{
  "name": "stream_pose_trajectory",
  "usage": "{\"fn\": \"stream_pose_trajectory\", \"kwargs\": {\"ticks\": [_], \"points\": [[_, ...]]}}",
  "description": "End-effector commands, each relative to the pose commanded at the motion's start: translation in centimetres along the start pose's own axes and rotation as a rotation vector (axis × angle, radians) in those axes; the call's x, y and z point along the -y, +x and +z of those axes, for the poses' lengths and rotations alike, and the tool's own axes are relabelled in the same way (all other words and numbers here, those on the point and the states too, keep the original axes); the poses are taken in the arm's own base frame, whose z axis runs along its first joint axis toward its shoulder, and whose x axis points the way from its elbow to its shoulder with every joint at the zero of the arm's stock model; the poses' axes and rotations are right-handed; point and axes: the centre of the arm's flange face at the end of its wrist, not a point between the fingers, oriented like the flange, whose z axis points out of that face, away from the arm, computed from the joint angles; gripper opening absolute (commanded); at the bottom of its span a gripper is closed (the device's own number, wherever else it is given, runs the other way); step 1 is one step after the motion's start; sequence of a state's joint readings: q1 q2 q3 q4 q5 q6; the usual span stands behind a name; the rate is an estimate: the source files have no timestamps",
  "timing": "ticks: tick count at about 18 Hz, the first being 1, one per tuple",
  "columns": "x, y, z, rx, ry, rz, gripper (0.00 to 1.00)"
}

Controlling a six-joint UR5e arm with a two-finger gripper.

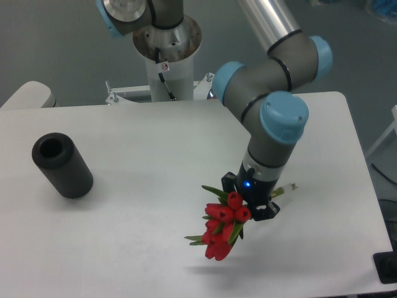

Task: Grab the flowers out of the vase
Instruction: 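Carry the tulips away from the vase over the open table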

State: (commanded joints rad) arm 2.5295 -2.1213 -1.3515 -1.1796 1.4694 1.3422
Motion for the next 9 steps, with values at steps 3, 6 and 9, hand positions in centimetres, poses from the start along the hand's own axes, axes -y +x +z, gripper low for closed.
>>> {"fn": "stream_pose_trajectory", "kwargs": {"ticks": [3, 6, 9], "points": [[0.5, -1.6, 1.7, -0.003, -0.004, 0.004, 0.07], [1.0, -2.1, 4.1, -0.006, -0.088, 0.025, 0.06], [1.4, -2.6, 4.0, 0.003, -0.107, 0.033, 0.06]]}}
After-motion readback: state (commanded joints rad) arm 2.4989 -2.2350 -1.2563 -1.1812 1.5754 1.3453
